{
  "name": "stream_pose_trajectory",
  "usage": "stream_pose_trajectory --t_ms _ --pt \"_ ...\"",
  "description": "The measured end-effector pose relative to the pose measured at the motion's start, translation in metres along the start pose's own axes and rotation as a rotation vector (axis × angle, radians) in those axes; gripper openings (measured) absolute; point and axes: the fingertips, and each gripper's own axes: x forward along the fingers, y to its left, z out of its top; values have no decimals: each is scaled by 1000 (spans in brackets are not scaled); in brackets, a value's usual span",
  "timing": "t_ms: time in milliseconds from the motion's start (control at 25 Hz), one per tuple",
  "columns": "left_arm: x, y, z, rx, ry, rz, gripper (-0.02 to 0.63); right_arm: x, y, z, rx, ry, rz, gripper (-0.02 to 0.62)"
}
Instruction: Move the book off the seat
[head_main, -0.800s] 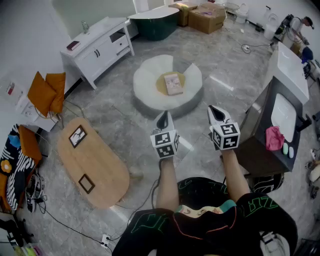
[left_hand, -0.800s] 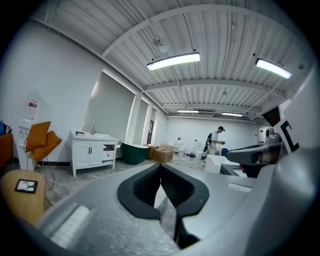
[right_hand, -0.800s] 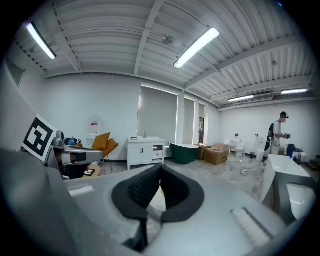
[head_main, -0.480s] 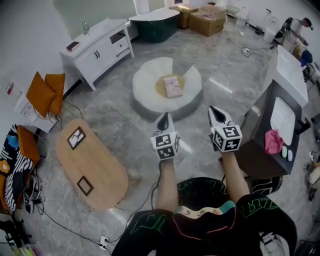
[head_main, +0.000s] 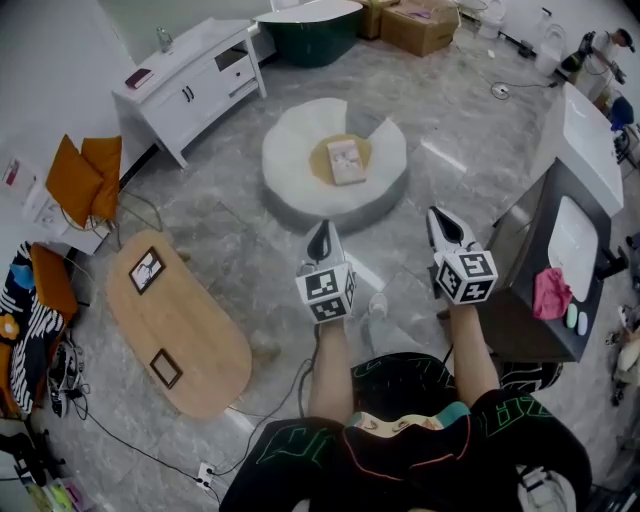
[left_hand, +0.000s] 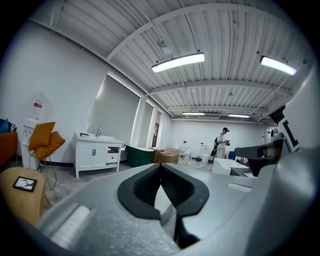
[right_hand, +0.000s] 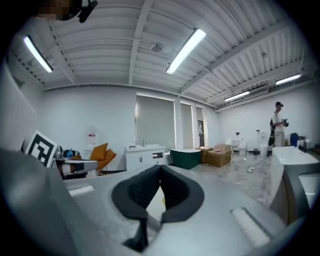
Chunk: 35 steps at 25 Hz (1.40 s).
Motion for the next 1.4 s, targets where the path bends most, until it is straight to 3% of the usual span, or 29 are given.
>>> stream_pose_trajectory --t_ms 280,480,760,960,1200,1400 --pt "54 40 -7 -17 48 105 11 74 -45 -1 -16 38 -67 3" --pt "100 42 -31 -1 139 127 11 119 -90 9 -41 -12 -167 3" --pt "195 38 -2 51 177 88 11 203 -118 22 8 -6 -77 3" --pt "257 21 37 85 129 51 11 244 -142 41 20 -34 -40 3" --pt "305 -6 39 114 105 10 11 265 -185 37 35 -41 -50 3" --pt "330 25 37 101 121 38 11 311 -163 31 19 -9 11 3"
